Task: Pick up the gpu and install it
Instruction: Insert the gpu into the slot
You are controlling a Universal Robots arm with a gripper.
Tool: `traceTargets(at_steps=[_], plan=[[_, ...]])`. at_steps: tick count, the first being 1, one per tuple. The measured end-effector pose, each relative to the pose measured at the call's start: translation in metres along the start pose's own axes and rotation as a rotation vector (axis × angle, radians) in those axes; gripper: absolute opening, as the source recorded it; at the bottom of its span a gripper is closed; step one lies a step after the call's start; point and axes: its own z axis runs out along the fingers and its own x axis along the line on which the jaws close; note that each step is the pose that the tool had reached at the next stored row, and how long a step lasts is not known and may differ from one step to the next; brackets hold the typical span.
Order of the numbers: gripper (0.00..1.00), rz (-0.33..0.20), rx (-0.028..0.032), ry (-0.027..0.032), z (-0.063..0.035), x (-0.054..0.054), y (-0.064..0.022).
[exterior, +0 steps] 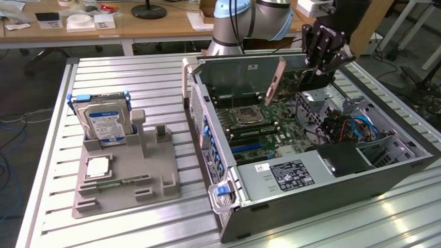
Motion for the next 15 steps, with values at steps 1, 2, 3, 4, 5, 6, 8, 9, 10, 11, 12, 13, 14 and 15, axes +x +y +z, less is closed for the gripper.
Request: traceTargets(at_steps=[1, 2, 3, 4, 5, 6, 8, 9, 10, 11, 12, 13, 14, 15], plan=[[0.27, 0.000, 0.0000, 0.0000, 0.0000, 0.0006, 0.0001], [0.27, 0.000, 0.0001, -0.0001, 0.0000, 0.0010, 0.0001], [0.27, 0.000, 0.0001, -0.0001, 0.0000, 0.0010, 0.0000], [0.27, 0.000, 0.0000, 0.0000, 0.0000, 0.0010, 0.0000], [0.27, 0.000, 0.0000, 0.0000, 0.0000, 0.0010, 0.0000], [0.27, 0.000, 0.0001, -0.0001, 0.0000, 0.0010, 0.0000], [0.27, 0.000, 0.0000, 0.0000, 0.0000, 0.0010, 0.0000], [0.27, 0.000, 0.0000, 0.0001, 0.0000, 0.0010, 0.0001], [0.27, 0.000, 0.0000, 0.0000, 0.0000, 0.0010, 0.0003], [0.27, 0.000, 0.0000, 0.0001, -0.0001, 0.0010, 0.0008], [0.27, 0.000, 0.0001, 0.0001, -0.0001, 0.0010, 0.0017], [0.27, 0.000, 0.0001, 0.0001, -0.0002, 0.0009, 0.0025], [0.27, 0.000, 0.0001, 0.0001, -0.0002, 0.0008, 0.0033], [0.27, 0.000, 0.0001, 0.0001, -0.0002, 0.0008, 0.0036]])
